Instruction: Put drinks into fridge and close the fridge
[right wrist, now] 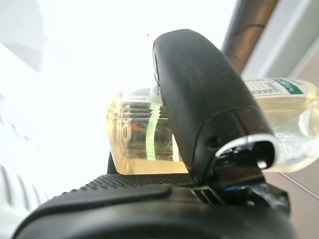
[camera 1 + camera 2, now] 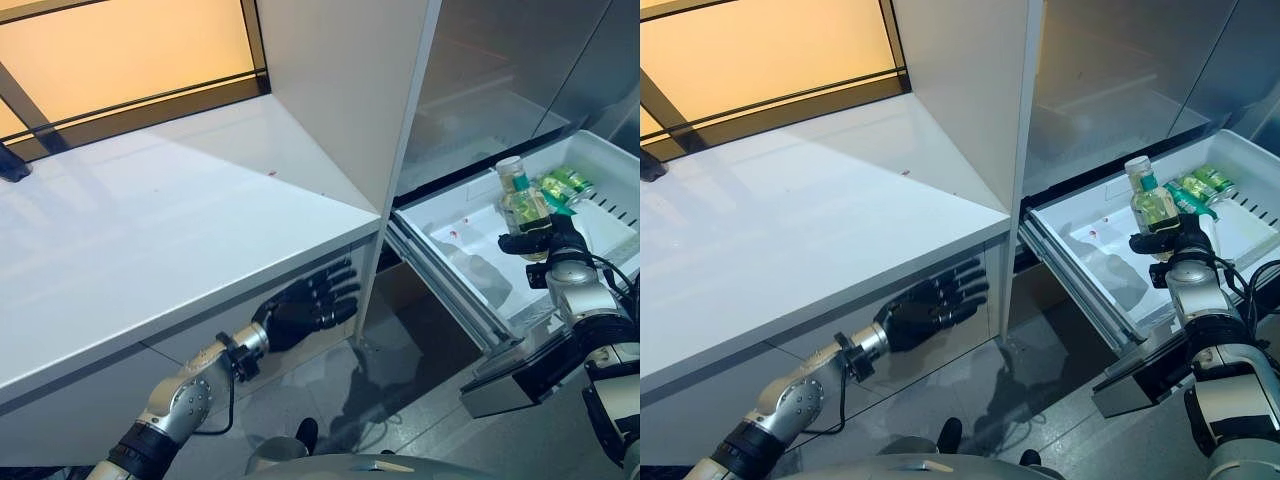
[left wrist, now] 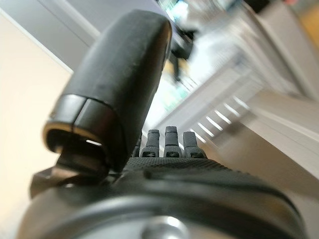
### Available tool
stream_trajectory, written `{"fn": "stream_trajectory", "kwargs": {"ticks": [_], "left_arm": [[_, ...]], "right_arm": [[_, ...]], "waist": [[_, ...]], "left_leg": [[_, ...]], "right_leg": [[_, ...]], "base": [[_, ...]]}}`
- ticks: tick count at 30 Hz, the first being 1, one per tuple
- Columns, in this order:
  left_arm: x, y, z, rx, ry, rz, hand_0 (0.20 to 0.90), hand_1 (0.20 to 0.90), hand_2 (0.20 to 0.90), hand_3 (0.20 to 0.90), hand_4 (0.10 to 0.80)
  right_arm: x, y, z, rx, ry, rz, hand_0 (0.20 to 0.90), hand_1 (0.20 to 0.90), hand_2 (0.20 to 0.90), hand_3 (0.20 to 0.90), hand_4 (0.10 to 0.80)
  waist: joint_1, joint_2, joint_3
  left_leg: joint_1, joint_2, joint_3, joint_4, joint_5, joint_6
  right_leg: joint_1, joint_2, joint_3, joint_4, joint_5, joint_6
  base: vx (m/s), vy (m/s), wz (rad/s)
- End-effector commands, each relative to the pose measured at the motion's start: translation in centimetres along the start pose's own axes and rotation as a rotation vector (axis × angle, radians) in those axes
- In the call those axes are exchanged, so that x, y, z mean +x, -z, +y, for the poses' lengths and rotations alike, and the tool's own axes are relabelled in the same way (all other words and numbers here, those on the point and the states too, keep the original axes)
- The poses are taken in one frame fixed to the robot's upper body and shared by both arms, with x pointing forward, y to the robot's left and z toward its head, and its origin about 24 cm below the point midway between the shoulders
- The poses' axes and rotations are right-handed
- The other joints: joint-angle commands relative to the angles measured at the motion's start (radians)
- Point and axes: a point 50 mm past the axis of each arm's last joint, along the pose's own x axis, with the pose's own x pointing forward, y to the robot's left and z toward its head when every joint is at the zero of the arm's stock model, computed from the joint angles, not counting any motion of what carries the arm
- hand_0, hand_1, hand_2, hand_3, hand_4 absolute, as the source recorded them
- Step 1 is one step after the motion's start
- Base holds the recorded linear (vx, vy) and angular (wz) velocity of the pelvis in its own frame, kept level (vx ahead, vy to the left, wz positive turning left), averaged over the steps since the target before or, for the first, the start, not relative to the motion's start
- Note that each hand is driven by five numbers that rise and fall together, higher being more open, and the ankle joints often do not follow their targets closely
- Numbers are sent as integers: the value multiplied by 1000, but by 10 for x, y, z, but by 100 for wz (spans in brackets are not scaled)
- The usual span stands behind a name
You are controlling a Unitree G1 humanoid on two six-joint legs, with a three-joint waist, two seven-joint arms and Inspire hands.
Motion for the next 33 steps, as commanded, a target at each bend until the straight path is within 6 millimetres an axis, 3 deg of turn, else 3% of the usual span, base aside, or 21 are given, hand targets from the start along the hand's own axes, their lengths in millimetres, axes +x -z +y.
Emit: {"fn": "stream_trajectory", "kwargs": {"ticks": [1, 5, 16, 21, 22, 23, 24, 28, 33], "left_arm": [[-3, 3, 11, 180, -19, -8, 900, 900, 900, 900, 800], [-6, 15, 29, 237, -124, 18, 900, 900, 900, 900, 800], [-11, 37, 61, 298, -403, 50, 900, 900, 900, 900, 800], [-14, 37, 73, 295, -482, 80, 900, 900, 900, 900, 800], [-16, 38, 76, 290, -501, 89, 900, 900, 900, 900, 800], [-17, 39, 77, 288, -510, 93, 900, 900, 900, 900, 800], [-18, 39, 78, 284, -518, 97, 900, 900, 900, 900, 800], [-21, 38, 82, 290, -528, 113, 900, 900, 900, 900, 800], [-20, 34, 83, 302, -528, 112, 900, 900, 900, 900, 800]], "right_arm": [[-1, -105, -69, 69, 150, -312, 300, 300, 300, 200, 100], [1, -109, -73, 78, 128, -304, 300, 300, 300, 200, 100], [2, -117, -57, -2, 32, -296, 300, 300, 300, 200, 100], [2, -125, -61, -187, 10, -259, 300, 300, 300, 200, 100], [1, -126, -63, -237, 1, -230, 462, 462, 462, 389, 289], [1, -127, -64, -268, -3, -213, 740, 740, 740, 713, 613], [1, -128, -65, -308, -5, -195, 900, 900, 900, 900, 800], [0, -128, -71, -432, -39, -81, 900, 900, 900, 900, 800], [-1, -125, -76, -462, -110, 41, 900, 900, 900, 900, 800]], "waist": [[28, -26, -32], [27, -14, 22], [10, -1, 140], [9, -6, 162], [9, -10, 166], [10, -11, 167], [11, -12, 170], [16, -19, 177], [22, -28, 176]], "left_leg": [[-30, -17, 54, 1, -60, 34], [-62, -19, 42, 2, -52, 39], [-152, -16, 40, 18, -45, 43], [-183, -17, 48, 24, -38, 43], [-188, -18, 49, 27, -38, 42], [-191, -18, 49, 28, -37, 42], [-194, -18, 50, 29, -36, 42], [-200, -18, 55, 32, -34, 40], [-201, -16, 59, 27, -31, 36]], "right_leg": [[-87, -1, 42, 54, 6, -9], [-127, 2, 52, 72, 2, -15], [-231, 11, 97, 109, -1, -28], [-260, 14, 108, 112, 5, -31], [-263, 15, 110, 112, 7, -31], [-266, 16, 110, 113, 8, -31], [-269, 16, 111, 112, 10, -31], [-273, 18, 112, 111, 14, -33], [-273, 22, 112, 109, 15, -37]], "base": [[-150, -63, 4], [-103, -50, 1], [-62, -42, -9], [-55, -36, -10], [-41, -48, -12], [-32, -43, -9], [-32, -38, -4], [-19, -26, -1], [0, 0, 0]]}}
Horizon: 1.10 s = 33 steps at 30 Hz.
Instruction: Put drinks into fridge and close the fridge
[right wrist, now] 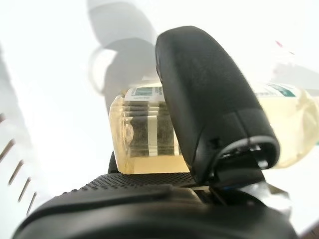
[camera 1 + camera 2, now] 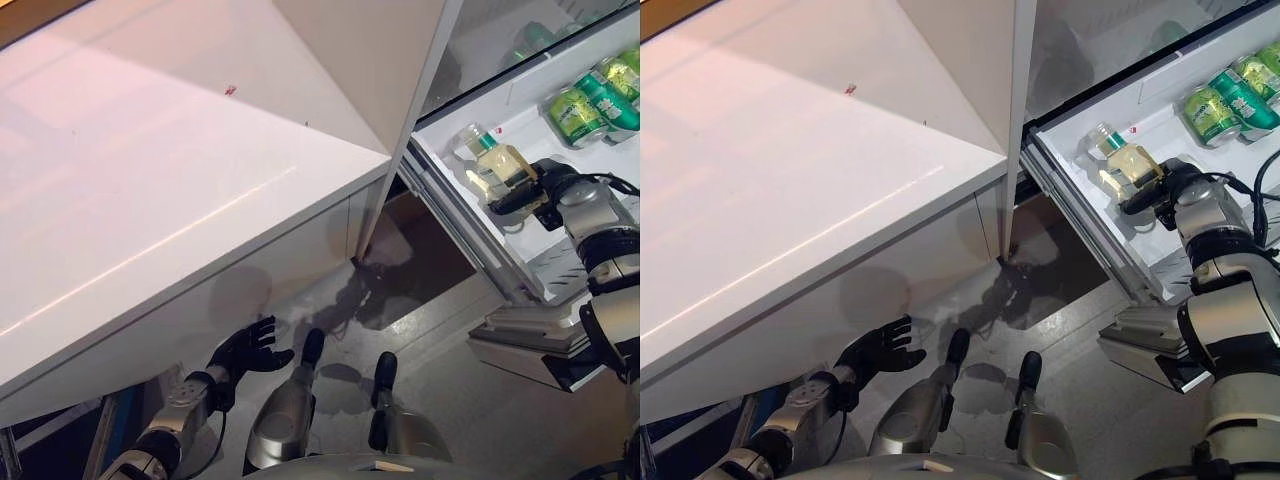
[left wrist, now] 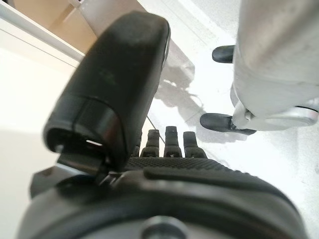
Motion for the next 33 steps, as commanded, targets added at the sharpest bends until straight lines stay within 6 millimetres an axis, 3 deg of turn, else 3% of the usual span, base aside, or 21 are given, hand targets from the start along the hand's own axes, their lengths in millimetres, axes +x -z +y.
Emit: {"fn": "stream_trajectory", "kwargs": {"ticks": [1, 11, 18, 23, 27, 33], "left_arm": [[-1, -5, 6, 35, 2, -18, 900, 900, 900, 900, 800], [-3, -1, 5, 58, 13, 9, 900, 900, 900, 900, 800], [-9, 15, 10, 46, -31, 72, 900, 900, 900, 900, 800], [-17, 33, 15, 14, -69, 125, 900, 900, 900, 900, 800], [-22, 49, 14, -8, -82, 176, 900, 900, 900, 900, 800], [-25, 65, 9, -27, -85, 237, 900, 900, 900, 900, 800]], "right_arm": [[-13, 9, -43, -90, 56, 104, 900, 900, 900, 900, 800], [-19, -6, -52, 30, 45, 17, 900, 900, 900, 900, 800], [-33, -39, -56, 167, 96, -273, 900, 900, 900, 900, 800], [-55, -56, -57, 411, 84, -563, 900, 900, 900, 900, 800], [-75, -54, -65, 619, 117, -783, 900, 900, 900, 900, 800], [-80, -12, -72, 944, 267, -871, 900, 900, 900, 900, 800]], "waist": [[14, -19, -26], [6, -37, -54], [-35, -64, -98], [-77, -85, -145], [-111, -94, -196], [-148, -102, -276]], "left_leg": [[-26, -31, 5, 27, -50, 37], [-3, -30, 16, 17, -50, 34], [31, -27, 48, 4, -61, 34], [64, -28, 76, 5, -78, 37], [96, -30, 99, 3, -97, 42], [131, -33, 139, 7, -118, 48]], "right_leg": [[-66, 14, 49, 108, -25, -32], [-48, 16, 49, 107, -24, -32], [-29, 20, 72, 98, -21, -26], [-4, 22, 101, 95, -24, -20], [23, 25, 128, 80, -23, -13], [49, 27, 169, 55, -6, 1]], "base": [[0, 0, 0], [-1, 3, 0], [-16, 54, -8], [-4, 67, -10], [19, 79, -20], [16, 56, -23]]}}
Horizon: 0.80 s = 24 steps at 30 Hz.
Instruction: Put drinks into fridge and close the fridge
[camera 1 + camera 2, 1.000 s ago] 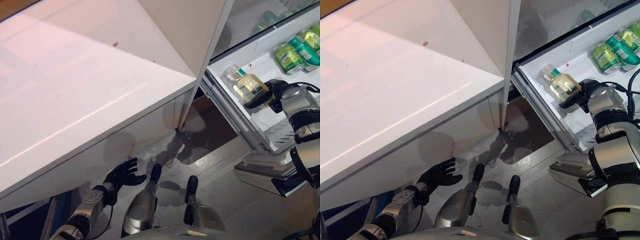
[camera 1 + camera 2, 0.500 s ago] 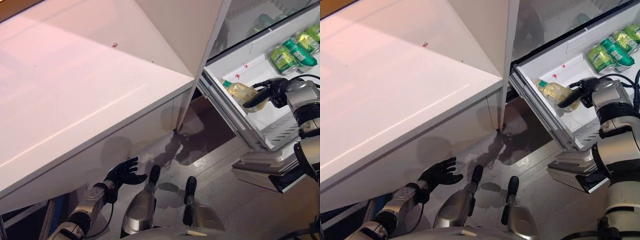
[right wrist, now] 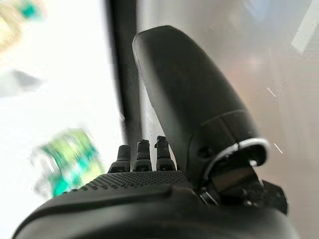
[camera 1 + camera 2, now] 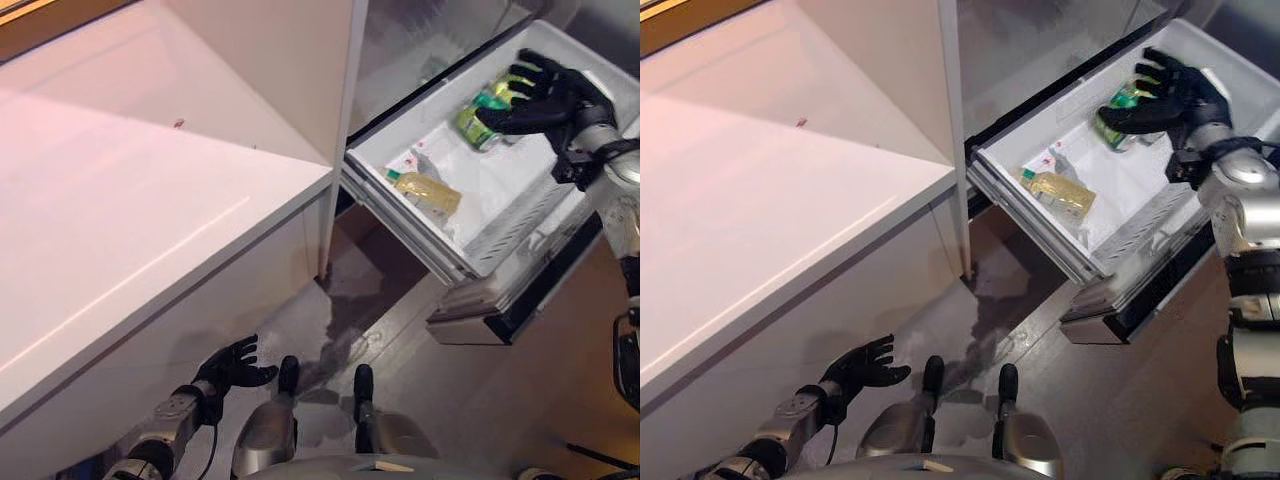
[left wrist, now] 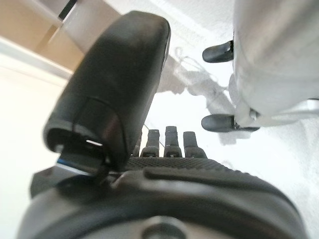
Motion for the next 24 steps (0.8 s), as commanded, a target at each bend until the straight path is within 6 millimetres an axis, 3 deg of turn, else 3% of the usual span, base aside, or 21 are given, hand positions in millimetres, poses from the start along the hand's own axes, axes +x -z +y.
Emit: {"fn": "stream_trajectory", "kwargs": {"ticks": [1, 6, 9, 12, 17, 20, 21, 24], "left_arm": [[-7, 31, -5, 8, 13, 83, 900, 900, 900, 900, 800], [-6, 38, -12, 10, 20, 119, 900, 900, 900, 900, 800], [-7, 44, -15, 15, 25, 145, 900, 900, 900, 900, 800], [-9, 55, -20, 36, 27, 190, 900, 900, 900, 900, 800], [-7, 54, -27, 63, 57, 184, 900, 900, 900, 900, 800], [2, 35, -33, 66, 67, 124, 900, 900, 900, 900, 800], [7, 19, -34, 74, 62, 71, 900, 900, 900, 900, 800], [14, -4, -34, 75, 42, 3, 900, 900, 900, 900, 800]], "right_arm": [[-9, -33, -21, 88, 139, -240, 900, 900, 900, 900, 800], [-24, -14, -42, 183, 361, -308, 900, 900, 900, 900, 800], [-29, 1, -41, 214, 426, -294, 900, 900, 900, 900, 800], [-38, 29, -39, 309, 489, -258, 900, 900, 900, 900, 800], [-44, 48, -41, 415, 558, -236, 900, 900, 900, 900, 800], [-41, 51, -39, 457, 580, -226, 900, 900, 900, 900, 800], [-37, 46, -36, 482, 585, -256, 900, 900, 900, 900, 800], [-31, 39, -34, 520, 588, -285, 900, 900, 900, 900, 800]], "waist": [[-34, 4, -210], [-38, 6, -233], [-33, 6, -233], [-23, 5, -214], [-8, 7, -154], [6, 9, -94], [11, 10, -48], [14, 11, 9]], "left_leg": [[14, -35, 31, 8, -92, 41], [36, -45, 44, 36, -119, 49], [34, -57, 40, 86, -145, 59], [28, -73, 25, 150, -175, 75], [-12, -89, 7, 263, -227, 93], [-79, -100, -6, 343, -249, 103], [-138, -104, -12, 393, -257, 110], [-225, -111, -19, 468, -272, 119]], "right_leg": [[-20, 23, 61, 52, -18, 0], [1, 18, 87, 51, -16, 7], [4, 10, 97, 75, -26, 7], [10, 0, 94, 119, -42, 3], [-9, -13, 80, 196, -77, -5], [-55, -14, 71, 250, -92, -8], [-106, -13, 65, 295, -98, -11], [-187, -8, 57, 370, -114, -19]], "base": [[16, 33, -18], [36, 36, -26], [95, 23, -16], [127, -9, -16], [46, -20, 4], [-153, -70, 15], [-321, -95, 16], [-281, -65, 10]]}}
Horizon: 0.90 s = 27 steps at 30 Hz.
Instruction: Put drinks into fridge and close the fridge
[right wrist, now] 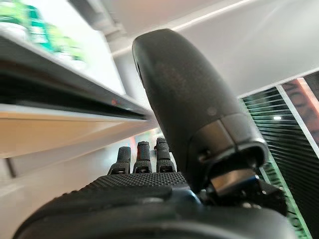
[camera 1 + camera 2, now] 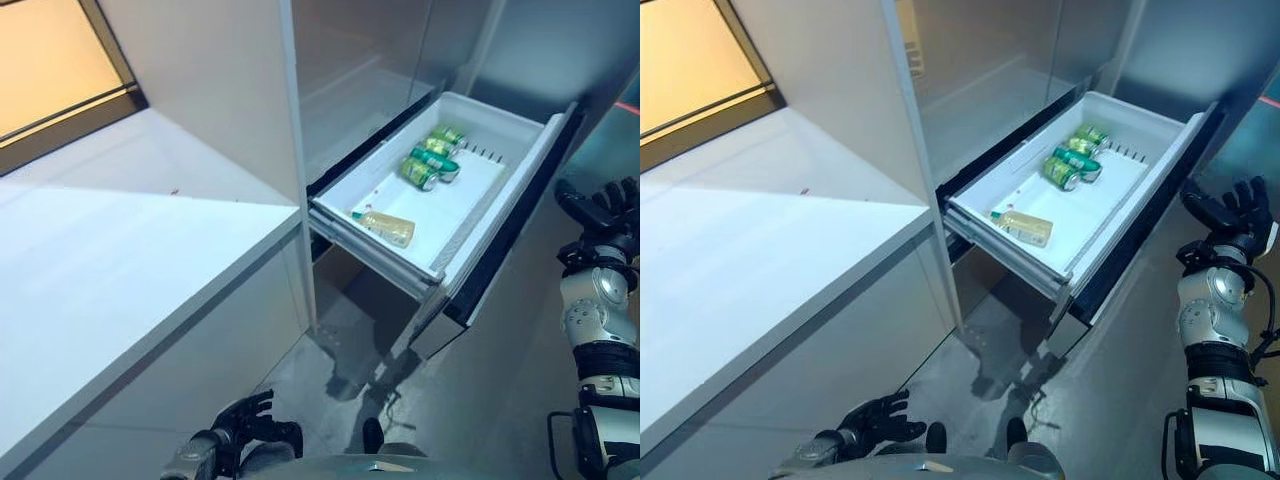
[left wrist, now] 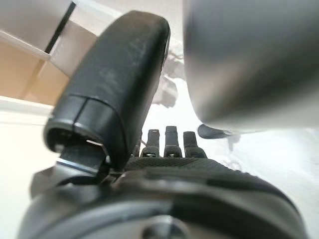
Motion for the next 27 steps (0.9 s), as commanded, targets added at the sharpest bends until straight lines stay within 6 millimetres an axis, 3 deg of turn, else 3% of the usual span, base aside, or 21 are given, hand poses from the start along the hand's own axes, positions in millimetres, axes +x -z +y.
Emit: {"fn": "stream_trajectory", "kwargs": {"ticks": [1, 10, 14, 17, 22, 27], "left_arm": [[3, -32, 7, 11, -37, -125, 900, 900, 900, 900, 800], [4, -48, 7, -34, -77, -188, 900, 900, 900, 900, 800], [5, -53, 7, -53, -78, -211, 900, 900, 900, 900, 800], [5, -54, 7, -62, -72, -218, 900, 900, 900, 900, 800], [3, -53, 6, -60, -45, -232, 900, 900, 900, 900, 800], [1, -52, 4, -34, -21, -235, 900, 900, 900, 900, 800]], "right_arm": [[10, -68, 38, 207, -86, -289, 900, 900, 900, 900, 800], [13, -63, 44, 235, -114, -243, 900, 900, 900, 900, 800], [11, -61, 60, 236, -200, -216, 900, 900, 900, 900, 800], [6, -57, 76, 238, -354, -182, 900, 900, 900, 900, 800], [-20, -42, 122, 221, -838, -71, 900, 900, 900, 900, 800], [-33, -46, 150, 195, -1030, -53, 900, 900, 900, 900, 800]], "waist": [[34, -59, 61], [34, -43, 103], [37, -33, 117], [39, -30, 121], [54, -31, 126], [73, -27, 121]], "left_leg": [[-142, -100, -45, 260, -190, 108], [-301, -123, -46, 413, -218, 114], [-345, -126, -49, 437, -207, 108], [-352, -129, -54, 433, -197, 103], [-337, -129, -72, 396, -172, 93], [-329, -126, -89, 356, -145, 83]], "right_leg": [[-126, -2, 5, 261, -101, -36], [-288, 7, -6, 432, -144, -62], [-345, 14, -9, 485, -154, -71], [-357, 18, -8, 492, -154, -73], [-346, 19, -11, 470, -147, -68], [-334, 12, -22, 433, -132, -62]], "base": [[-208, -43, 2], [-75, 15, 4], [-41, 35, -4], [-4, 11, -2], [20, -12, -12], [9, -13, -13]]}}
